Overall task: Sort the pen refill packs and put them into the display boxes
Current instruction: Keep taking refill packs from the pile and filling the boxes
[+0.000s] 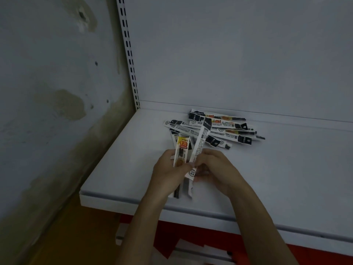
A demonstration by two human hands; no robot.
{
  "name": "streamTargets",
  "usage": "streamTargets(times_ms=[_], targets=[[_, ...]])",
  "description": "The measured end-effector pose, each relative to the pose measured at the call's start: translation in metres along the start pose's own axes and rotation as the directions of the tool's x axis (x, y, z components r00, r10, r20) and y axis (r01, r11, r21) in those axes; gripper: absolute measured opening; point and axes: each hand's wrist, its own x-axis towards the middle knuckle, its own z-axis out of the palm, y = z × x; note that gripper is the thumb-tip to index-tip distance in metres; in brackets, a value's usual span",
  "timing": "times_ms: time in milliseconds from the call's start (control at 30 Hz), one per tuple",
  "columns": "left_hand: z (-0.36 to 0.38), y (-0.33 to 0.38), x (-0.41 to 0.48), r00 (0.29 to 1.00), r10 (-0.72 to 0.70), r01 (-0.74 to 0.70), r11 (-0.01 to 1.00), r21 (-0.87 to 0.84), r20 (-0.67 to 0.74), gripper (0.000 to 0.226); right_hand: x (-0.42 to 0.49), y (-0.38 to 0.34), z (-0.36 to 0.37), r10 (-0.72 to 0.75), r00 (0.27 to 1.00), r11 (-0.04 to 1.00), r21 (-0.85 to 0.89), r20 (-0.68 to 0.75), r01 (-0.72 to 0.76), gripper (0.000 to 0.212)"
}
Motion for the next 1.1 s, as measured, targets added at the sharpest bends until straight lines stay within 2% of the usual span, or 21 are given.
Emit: streamTargets(times_ms=[167, 300, 367, 433, 500, 567, 667, 733, 800, 900, 1000, 1100], targets=[[0.004, 0.003, -0.003, 0.992, 0.019, -0.024, 0.999, 0.034, 0.128, 0.042, -0.005, 0.004, 0.002, 0.077, 0.997, 0.972, 0.224, -0.001, -0.075, 0.040], [0.004, 0.007, -0.008, 0.978, 0.076, -0.100, 0.988, 0.116, 0.194, 0.052, -0.011, -0.001, 0.007, 0.076, 0.996, 0.955, 0.289, -0.054, -0.058, 0.036], [0.005, 0.006, -0.009, 0.969, 0.115, -0.162, 0.964, 0.209, 0.220, 0.060, -0.011, -0.001, 0.010, 0.052, 0.991, 0.981, 0.194, -0.124, -0.027, 0.039], [0.005, 0.003, -0.007, 0.957, 0.134, -0.223, 0.907, 0.356, 0.256, 0.073, -0.010, 0.003, 0.014, -0.002, 0.966, 1.000, 0.026, -0.257, 0.009, 0.034], [0.006, 0.002, -0.008, 0.951, 0.112, -0.241, 0.852, 0.465, 0.287, 0.089, -0.011, 0.008, 0.011, -0.087, 0.903, 0.993, -0.106, -0.422, 0.046, 0.029], [0.008, 0.004, -0.010, 0.953, 0.085, -0.232, 0.825, 0.515, 0.292, 0.094, -0.015, 0.009, 0.001, -0.161, 0.833, 0.981, -0.178, -0.530, 0.076, 0.024], [0.012, 0.006, -0.011, 0.963, 0.101, -0.233, 0.776, 0.586, 0.249, 0.087, -0.028, 0.005, -0.018, -0.207, 0.791, 0.965, -0.254, -0.576, 0.068, 0.013], [0.014, 0.008, -0.012, 0.971, 0.119, -0.218, 0.797, 0.563, 0.208, 0.080, -0.038, 0.004, -0.030, -0.263, 0.771, 0.932, -0.358, -0.580, 0.049, 0.004], [0.018, 0.011, -0.015, 0.979, 0.134, -0.193, 0.847, 0.495, 0.152, 0.069, -0.049, 0.006, -0.038, -0.329, 0.750, 0.900, -0.431, -0.574, 0.065, 0.009], [0.028, 0.014, -0.018, 0.964, 0.254, -0.265, 0.858, 0.440, 0.084, 0.036, -0.064, 0.011, -0.047, -0.384, 0.720, 0.861, -0.505, -0.578, 0.054, 0.015], [0.044, 0.019, -0.020, 0.950, 0.298, -0.311, 0.876, 0.368, 0.093, 0.015, -0.081, 0.018, -0.063, -0.366, 0.696, 0.861, -0.509, -0.617, 0.002, 0.023], [0.067, 0.029, -0.026, 0.932, 0.325, -0.357, 0.901, 0.246, 0.164, 0.015, -0.100, 0.023, -0.087, -0.311, 0.676, 0.890, -0.455, -0.667, -0.039, 0.021]])
